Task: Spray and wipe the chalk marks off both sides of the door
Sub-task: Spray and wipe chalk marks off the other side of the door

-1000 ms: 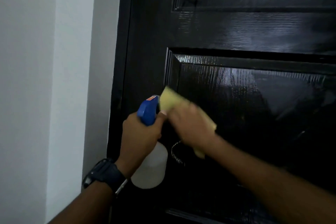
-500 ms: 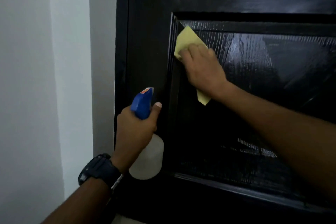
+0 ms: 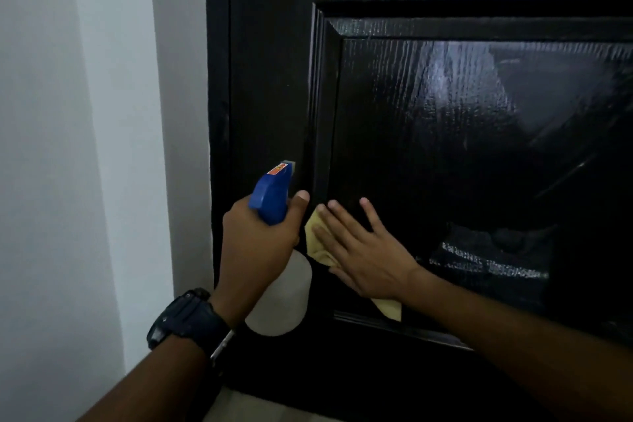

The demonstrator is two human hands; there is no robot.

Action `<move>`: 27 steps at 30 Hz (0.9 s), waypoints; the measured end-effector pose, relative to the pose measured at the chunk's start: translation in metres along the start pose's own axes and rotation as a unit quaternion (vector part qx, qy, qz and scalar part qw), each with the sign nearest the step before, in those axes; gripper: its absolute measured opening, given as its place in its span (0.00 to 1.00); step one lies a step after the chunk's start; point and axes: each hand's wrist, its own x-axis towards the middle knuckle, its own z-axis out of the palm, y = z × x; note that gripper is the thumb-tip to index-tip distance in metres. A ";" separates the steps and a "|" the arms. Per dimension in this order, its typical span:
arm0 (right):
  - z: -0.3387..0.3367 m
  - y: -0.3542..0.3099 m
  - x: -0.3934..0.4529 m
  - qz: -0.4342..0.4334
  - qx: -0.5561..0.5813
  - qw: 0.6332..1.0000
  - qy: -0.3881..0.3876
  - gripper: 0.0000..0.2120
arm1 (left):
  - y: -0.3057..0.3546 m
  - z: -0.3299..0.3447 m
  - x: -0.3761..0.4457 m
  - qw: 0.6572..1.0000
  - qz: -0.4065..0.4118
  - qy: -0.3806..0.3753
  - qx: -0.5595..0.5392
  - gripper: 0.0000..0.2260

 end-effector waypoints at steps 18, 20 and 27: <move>-0.039 0.182 -0.241 0.005 -0.112 0.990 -0.090 0.27 | 0.036 0.006 -0.038 0.999 0.015 -0.028 -0.042 0.06; -0.037 0.181 -0.242 0.024 -0.103 0.990 -0.095 0.28 | 0.041 0.013 -0.041 0.998 0.007 -0.033 -0.050 0.06; 0.011 0.068 -0.122 0.032 -0.054 0.998 0.012 0.30 | 0.057 0.039 -0.046 0.996 0.025 -0.061 -0.054 0.11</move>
